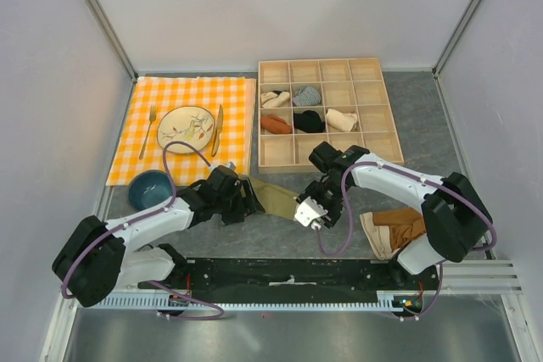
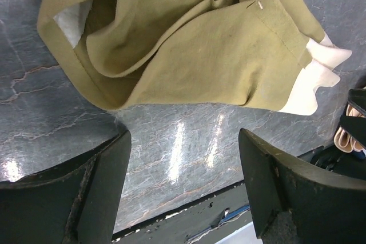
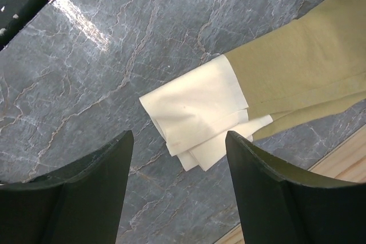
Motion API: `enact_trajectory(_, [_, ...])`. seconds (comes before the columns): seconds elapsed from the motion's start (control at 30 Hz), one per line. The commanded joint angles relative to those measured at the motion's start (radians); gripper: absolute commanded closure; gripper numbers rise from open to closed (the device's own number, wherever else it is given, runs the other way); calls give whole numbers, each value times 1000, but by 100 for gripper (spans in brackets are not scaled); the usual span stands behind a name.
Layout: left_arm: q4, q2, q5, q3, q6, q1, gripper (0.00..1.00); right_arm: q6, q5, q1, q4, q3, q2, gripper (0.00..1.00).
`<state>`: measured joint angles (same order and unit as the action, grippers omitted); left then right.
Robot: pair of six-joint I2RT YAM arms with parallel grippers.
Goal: Roll the underwear
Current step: Roll the underwear to the corner of the board.
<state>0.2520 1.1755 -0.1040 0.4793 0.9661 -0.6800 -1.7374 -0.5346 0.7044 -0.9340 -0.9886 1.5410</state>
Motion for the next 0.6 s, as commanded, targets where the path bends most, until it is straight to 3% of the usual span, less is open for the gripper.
enact_trajectory(0.0, [41,-4,1,15,-49,5,17,35,-33,-3,-16,10,-38,26])
enact_trajectory(0.57, [39,-50,-16,-10,-49,5,17,53,-53,0,-34,-53,-15,26])
